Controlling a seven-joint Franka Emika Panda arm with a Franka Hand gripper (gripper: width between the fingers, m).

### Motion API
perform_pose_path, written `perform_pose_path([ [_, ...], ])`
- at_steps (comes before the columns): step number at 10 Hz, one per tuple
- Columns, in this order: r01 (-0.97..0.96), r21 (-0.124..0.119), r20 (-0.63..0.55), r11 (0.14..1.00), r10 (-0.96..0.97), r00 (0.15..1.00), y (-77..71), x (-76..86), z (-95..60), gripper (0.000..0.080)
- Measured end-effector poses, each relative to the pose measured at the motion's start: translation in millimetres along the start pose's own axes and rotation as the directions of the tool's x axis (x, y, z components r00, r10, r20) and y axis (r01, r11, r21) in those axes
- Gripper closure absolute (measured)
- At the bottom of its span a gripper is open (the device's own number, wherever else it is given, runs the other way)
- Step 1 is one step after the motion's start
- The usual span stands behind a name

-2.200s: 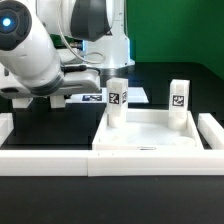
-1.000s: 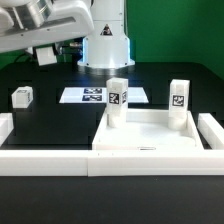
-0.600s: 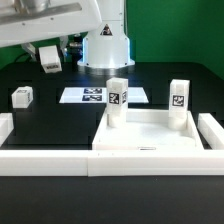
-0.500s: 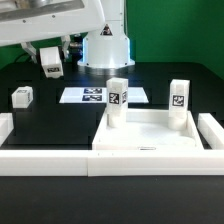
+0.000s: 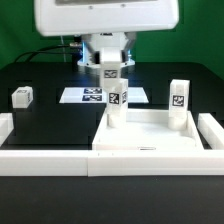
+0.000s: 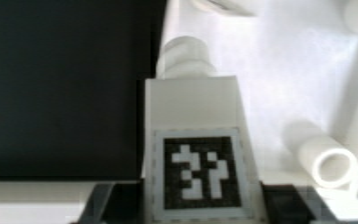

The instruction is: Assemble square table

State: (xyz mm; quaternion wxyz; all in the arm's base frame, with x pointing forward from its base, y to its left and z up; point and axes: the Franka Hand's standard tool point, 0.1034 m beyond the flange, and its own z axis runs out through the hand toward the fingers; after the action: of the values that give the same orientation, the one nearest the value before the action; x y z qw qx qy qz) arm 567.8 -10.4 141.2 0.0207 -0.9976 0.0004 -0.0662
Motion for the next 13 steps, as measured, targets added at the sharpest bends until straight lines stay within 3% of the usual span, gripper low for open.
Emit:
perform_pose_path([
  [2,0.011,-0.02,-0.093,1.0,-0.013,0.996,7.6,-1.8,4.0,0.0508],
  [5,0.035,-0.09,-0.333,0.995,-0.064,0.941,18.1,2.0,1.3,0.0508],
  [6,0.01,-0.093,-0.404,0.996,-0.047,0.914,13.7,5.6,1.5,0.0508],
  [7,0.001,-0.071,-0.495,0.997,-0.036,0.868,-14.8,12.9,10.2,0.0508],
  [8,-0.003,-0.034,-0.474,0.999,-0.014,0.88,-43.3,18.6,27.2,0.0508],
  [9,0.005,-0.025,-0.477,1.0,-0.017,0.879,-53.2,29.1,28.8,0.0508],
  [11,0.012,-0.011,-0.472,1.0,-0.016,0.882,-56.0,39.5,26.5,0.0508],
  [13,0.012,-0.01,-0.469,1.0,-0.016,0.883,-55.7,37.4,27.7,0.0508],
])
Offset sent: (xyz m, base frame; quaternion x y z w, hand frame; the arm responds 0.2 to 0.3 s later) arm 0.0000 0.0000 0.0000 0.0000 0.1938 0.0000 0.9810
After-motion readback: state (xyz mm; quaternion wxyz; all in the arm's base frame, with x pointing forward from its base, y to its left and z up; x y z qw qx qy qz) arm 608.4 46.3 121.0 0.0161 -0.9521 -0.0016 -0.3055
